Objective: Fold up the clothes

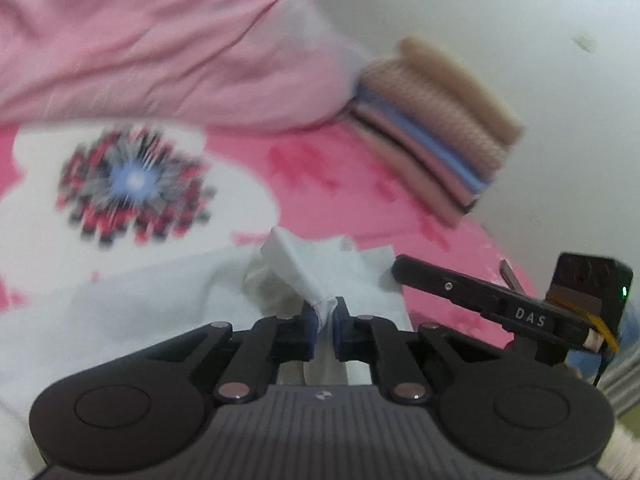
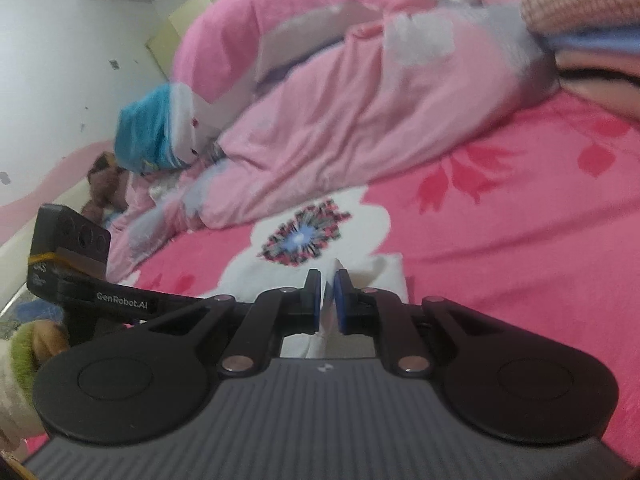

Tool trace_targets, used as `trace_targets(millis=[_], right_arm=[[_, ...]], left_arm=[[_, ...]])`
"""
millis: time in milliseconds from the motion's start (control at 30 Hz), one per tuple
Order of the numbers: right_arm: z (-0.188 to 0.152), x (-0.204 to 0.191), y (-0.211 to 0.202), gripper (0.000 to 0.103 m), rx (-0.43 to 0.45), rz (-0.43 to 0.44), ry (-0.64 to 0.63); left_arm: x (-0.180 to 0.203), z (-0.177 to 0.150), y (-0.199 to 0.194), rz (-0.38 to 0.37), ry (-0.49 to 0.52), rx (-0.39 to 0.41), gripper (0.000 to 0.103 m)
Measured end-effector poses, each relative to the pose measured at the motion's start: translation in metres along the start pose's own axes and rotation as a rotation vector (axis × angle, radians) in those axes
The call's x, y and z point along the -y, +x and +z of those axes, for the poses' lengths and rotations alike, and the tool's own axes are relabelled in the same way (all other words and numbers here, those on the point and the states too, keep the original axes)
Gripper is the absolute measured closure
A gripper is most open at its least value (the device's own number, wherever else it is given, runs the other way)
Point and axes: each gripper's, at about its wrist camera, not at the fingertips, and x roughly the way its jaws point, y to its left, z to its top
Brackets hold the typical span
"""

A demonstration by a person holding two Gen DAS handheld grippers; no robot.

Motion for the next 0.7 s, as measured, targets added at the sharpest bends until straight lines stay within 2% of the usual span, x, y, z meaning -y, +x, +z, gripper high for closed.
trace_targets(millis=[100, 200, 233, 400, 467, 633, 700], right_arm=[[-0.001, 0.001, 0.001, 0.096, -0.002, -0.012, -0.007], [-0.003, 0.005, 0.006, 0.096, -0.016, -0.037, -0.006], [-0.003, 0.006, 0.008, 0.096, -0.022, -0.047, -0.001], [-0.006, 0.013, 0.011, 0.094, -0.055, -0.110, 0.015], [-0.006, 0.016, 0.008, 0.094, -0.053, -0.123, 0.030], [0.002, 0.019, -0.011, 0.093, 0.000, -0.140, 0.067], [0.005, 0.019, -0.019, 0.093, 0.020, -0.143, 0.077]], left_arm=[[0.000, 0.003, 0.008, -0.026, 0.068, 0.012, 0.094], [-0.006, 0.003, 0.022, -0.032, 0.109, -0.015, 0.094], [-0.008, 0.002, 0.026, -0.022, 0.112, -0.029, 0.091], [-0.017, 0.000, 0.031, -0.009, 0.072, -0.036, 0.068], [-0.016, 0.001, 0.026, -0.006, 0.061, -0.012, 0.037], [-0.008, 0.008, 0.006, 0.046, 0.068, 0.072, 0.028], [-0.006, 0.010, -0.003, 0.066, 0.066, 0.102, 0.028]])
